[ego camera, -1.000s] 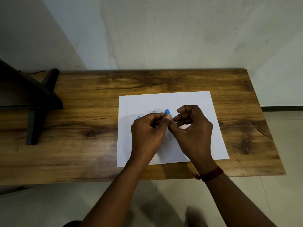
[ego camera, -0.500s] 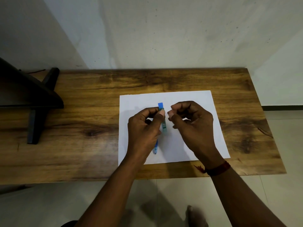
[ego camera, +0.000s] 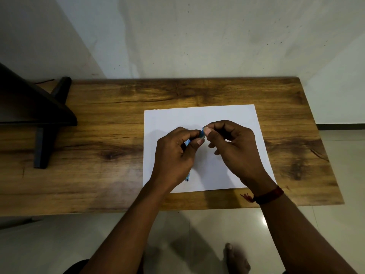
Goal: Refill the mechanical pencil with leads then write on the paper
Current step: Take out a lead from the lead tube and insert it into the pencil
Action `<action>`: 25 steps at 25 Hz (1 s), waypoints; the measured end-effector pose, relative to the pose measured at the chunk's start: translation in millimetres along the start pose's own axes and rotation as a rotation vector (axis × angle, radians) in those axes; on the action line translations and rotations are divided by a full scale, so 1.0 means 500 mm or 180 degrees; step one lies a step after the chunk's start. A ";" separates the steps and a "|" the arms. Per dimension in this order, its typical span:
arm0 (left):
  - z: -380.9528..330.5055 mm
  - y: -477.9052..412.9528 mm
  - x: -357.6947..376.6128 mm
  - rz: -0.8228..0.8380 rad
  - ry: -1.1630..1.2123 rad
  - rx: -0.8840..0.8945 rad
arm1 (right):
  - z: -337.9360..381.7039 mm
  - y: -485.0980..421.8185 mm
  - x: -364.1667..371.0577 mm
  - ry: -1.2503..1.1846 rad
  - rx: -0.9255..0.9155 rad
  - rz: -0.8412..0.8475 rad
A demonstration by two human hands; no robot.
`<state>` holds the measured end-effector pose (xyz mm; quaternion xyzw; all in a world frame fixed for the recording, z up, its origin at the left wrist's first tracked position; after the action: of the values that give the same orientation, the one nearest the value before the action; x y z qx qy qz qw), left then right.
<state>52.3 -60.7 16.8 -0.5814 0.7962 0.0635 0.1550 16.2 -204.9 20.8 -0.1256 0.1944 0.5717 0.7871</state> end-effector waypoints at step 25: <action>0.029 -0.002 -0.010 -0.0077 0.0425 -0.0352 | -0.075 0.006 -0.079 0.2216 -0.0433 -0.0408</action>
<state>57.3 -52.4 5.0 -0.6016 0.7929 0.0666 0.0700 -3.2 -253.2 5.0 -0.3768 0.4040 0.4558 0.6979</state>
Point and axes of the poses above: each hand's wrist, its own y-axis away from the middle knuckle, its own x-axis out of the palm, z = x × y, the point moved 5 cm from there along -y, towards the middle knuckle, and after that the axes turned 9 degrees about y, right-handed, at the moved point
